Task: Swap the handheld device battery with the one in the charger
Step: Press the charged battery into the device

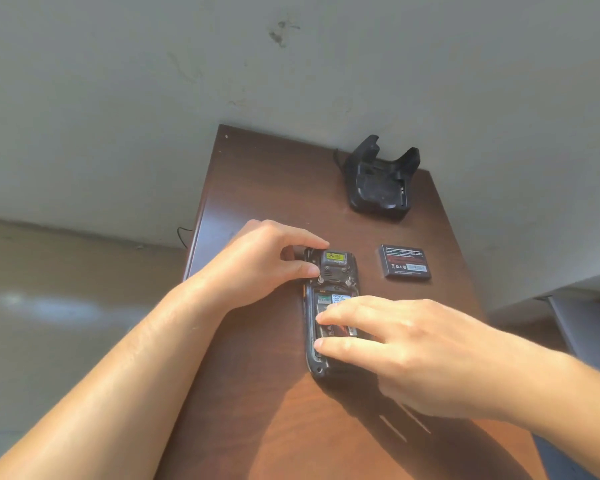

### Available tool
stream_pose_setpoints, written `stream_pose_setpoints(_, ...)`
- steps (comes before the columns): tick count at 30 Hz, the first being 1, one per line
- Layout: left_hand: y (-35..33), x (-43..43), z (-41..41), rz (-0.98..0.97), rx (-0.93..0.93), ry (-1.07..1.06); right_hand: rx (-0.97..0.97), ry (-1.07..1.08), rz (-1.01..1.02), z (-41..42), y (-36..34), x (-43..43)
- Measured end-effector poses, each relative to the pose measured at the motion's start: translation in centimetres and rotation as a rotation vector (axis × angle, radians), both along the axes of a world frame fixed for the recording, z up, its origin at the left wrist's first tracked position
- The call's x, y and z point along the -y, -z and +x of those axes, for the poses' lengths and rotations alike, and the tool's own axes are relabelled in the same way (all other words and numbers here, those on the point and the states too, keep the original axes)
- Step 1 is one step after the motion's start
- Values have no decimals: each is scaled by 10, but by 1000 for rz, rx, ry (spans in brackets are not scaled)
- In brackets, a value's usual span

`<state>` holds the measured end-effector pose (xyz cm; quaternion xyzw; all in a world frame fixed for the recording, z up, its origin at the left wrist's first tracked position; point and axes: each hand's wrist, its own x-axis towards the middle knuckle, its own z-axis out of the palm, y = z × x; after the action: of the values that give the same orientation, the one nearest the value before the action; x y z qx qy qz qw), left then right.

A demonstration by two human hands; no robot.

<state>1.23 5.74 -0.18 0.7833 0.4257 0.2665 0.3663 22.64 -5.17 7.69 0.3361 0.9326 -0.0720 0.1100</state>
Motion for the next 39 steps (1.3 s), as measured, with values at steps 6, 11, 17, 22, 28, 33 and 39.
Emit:
stream_pose_setpoints(6, -2, 1, 1, 17, 0, 7, -159, 195, -3, 4, 16, 11)
stream_pose_setpoints(11, -3, -1, 0, 8, -14, 19, -314, 320, 2, 7, 27, 1)
stream_pose_setpoints(17, 1, -2, 0, -2, -24, 42, -421, 440, 20, 10, 39, -4)
stream_pose_setpoints(22, 1, -2, 0, 11, -23, 46, -435, 487, 59, 10, 42, 1)
stream_pose_setpoints(28, 0, -1, 1, 20, -7, 38, -303, 532, 137, 7, 38, 0)
stream_pose_setpoints(33, -5, -2, 4, 5, -8, 39, -261, 575, 125, 5, 36, 2)
stream_pose_setpoints(39, -3, -2, 2, -21, -11, 23, -993, 1017, 74, 47, 32, 12)
